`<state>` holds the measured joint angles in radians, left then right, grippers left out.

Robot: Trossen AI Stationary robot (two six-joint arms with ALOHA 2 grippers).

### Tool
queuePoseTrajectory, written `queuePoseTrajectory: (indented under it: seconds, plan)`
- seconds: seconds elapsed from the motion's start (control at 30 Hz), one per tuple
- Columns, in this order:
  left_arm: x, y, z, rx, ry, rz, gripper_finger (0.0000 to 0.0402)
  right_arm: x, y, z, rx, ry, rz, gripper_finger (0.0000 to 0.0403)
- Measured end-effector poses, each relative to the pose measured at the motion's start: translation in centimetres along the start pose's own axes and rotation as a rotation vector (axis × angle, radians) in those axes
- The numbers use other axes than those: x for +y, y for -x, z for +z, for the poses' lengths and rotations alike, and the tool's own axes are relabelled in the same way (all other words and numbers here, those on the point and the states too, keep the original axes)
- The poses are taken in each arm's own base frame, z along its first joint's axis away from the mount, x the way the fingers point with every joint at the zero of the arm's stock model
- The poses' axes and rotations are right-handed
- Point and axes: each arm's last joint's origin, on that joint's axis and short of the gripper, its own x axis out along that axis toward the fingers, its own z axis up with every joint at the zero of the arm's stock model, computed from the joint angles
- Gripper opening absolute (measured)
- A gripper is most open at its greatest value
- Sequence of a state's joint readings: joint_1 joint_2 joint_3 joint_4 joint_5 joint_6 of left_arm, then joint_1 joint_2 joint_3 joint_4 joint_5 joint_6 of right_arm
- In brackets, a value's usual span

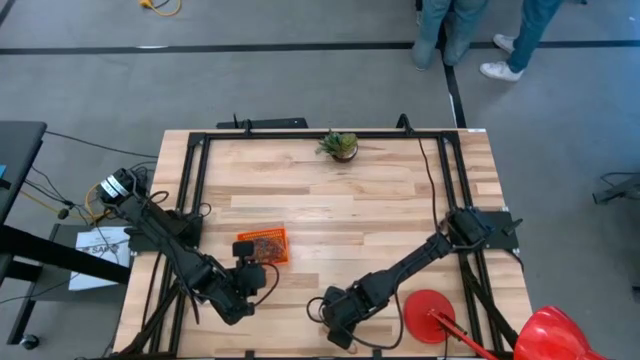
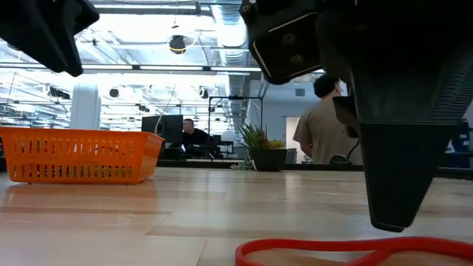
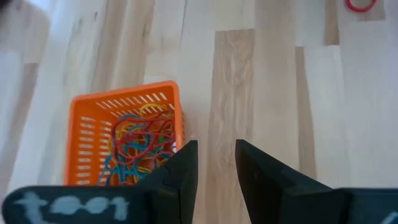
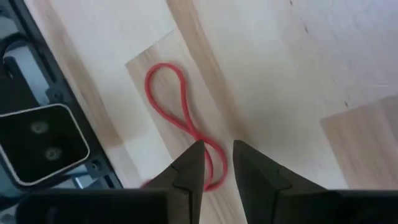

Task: Pick and place rubber bands into bin
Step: Put the red rubber band into the orange container

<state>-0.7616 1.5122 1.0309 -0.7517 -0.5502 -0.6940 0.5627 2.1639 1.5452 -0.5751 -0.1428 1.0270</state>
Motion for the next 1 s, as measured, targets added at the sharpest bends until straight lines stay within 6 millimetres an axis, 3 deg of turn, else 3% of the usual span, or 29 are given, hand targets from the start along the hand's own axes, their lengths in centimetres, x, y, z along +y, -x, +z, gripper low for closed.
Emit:
queuePoseTrajectory:
  seconds: [0.33, 0.77, 1.0]
  plan:
    - [0.1, 0.0, 0.1, -0.01, -0.081, 0.016, 0.0098, 0.6, -0.3, -2.0, -0.02, -0.048, -0.065, 0.0058]
    - [0.1, 0.0, 0.1, -0.008, -0.087, 0.013, 0.0098, 0.9, -0.3, -2.1, -0.05, -0.098, -0.06, 0.001]
    - [0.1, 0.0, 0.1, -0.019, -0.088, 0.029, 0.0098, 0.1, -1.6, -2.7, -0.059, -0.145, 0.01, 0.0001]
